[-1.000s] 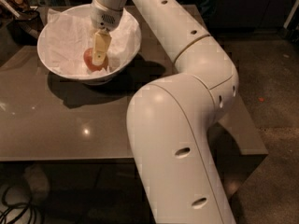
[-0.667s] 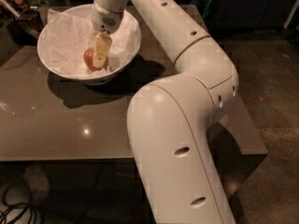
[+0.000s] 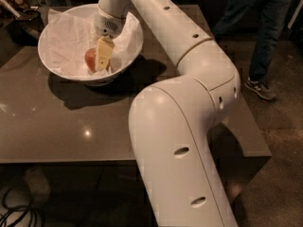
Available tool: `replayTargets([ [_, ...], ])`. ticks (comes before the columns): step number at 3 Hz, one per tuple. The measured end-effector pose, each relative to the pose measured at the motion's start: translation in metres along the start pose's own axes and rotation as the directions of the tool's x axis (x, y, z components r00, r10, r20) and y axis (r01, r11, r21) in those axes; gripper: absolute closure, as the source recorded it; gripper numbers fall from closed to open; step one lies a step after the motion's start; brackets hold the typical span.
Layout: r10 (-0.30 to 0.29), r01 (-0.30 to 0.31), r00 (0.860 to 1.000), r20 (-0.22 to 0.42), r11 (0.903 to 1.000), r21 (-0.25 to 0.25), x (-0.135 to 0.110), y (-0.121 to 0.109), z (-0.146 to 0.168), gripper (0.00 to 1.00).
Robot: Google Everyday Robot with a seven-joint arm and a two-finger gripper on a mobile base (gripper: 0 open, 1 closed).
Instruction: Pick apple from white bowl
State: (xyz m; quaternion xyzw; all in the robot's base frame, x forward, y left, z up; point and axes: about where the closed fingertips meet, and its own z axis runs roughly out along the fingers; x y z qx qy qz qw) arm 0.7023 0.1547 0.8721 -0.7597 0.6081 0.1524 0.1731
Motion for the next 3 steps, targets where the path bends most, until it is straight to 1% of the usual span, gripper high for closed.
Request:
replayTargets([
  [1,0.014,-0.014,1.000,0.009,0.9998,-0.013,0.003,0.000,0.006,0.24],
  [3,0.044,-0.042,0.999,0.032,0.9975,-0.056,0.006,0.001,0.026,0.25],
])
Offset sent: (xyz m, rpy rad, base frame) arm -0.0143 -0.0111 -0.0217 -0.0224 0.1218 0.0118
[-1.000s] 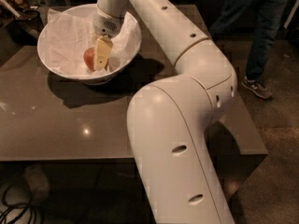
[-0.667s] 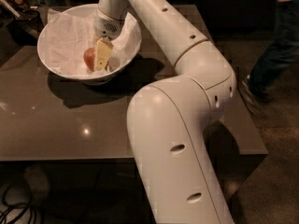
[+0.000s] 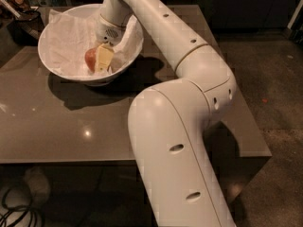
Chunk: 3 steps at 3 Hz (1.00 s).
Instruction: Pick apple from white bowl
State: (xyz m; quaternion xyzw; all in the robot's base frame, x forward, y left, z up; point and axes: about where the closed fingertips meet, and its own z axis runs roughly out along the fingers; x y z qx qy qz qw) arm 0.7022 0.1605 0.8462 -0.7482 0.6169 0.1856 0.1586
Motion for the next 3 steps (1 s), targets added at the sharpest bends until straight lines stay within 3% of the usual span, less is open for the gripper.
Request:
replayTargets([
  [1,0.000,0.000,1.000,0.000,1.0000,0.000,-0.0001,0.0000,0.0002,0.44],
  [3,0.000,0.000,1.000,0.000,1.0000,0.000,-0.0001,0.0000,0.0002,0.90],
])
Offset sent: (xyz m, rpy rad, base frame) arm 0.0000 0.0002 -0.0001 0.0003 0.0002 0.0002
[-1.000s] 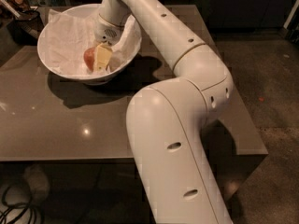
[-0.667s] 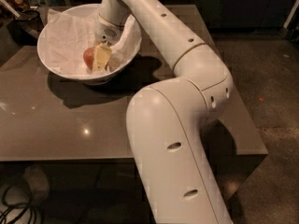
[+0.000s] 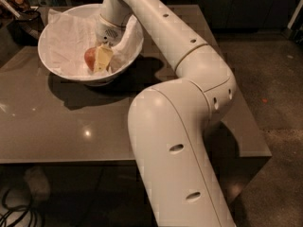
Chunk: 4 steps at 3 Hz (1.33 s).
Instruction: Pick apple from white bowl
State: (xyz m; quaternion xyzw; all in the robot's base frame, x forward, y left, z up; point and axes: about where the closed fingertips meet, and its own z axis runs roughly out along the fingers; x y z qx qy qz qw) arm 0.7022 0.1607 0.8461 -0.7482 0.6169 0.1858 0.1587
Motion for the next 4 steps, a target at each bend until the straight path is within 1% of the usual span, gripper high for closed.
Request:
replayTargets([
  [1,0.005,-0.006,1.000,0.009,0.9980,0.064,-0.010,0.005,-0.025,1.00],
  [2,0.017,-0.025,0.999,0.048,0.9864,0.163,-0.028,0.030,-0.071,1.00],
  [3,-0.030,0.015,0.997,0.066,0.9770,0.213,-0.056,0.072,-0.107,1.00],
  [4,-0.122,0.104,0.990,0.064,0.9656,0.238,-0.088,0.110,-0.133,1.00],
])
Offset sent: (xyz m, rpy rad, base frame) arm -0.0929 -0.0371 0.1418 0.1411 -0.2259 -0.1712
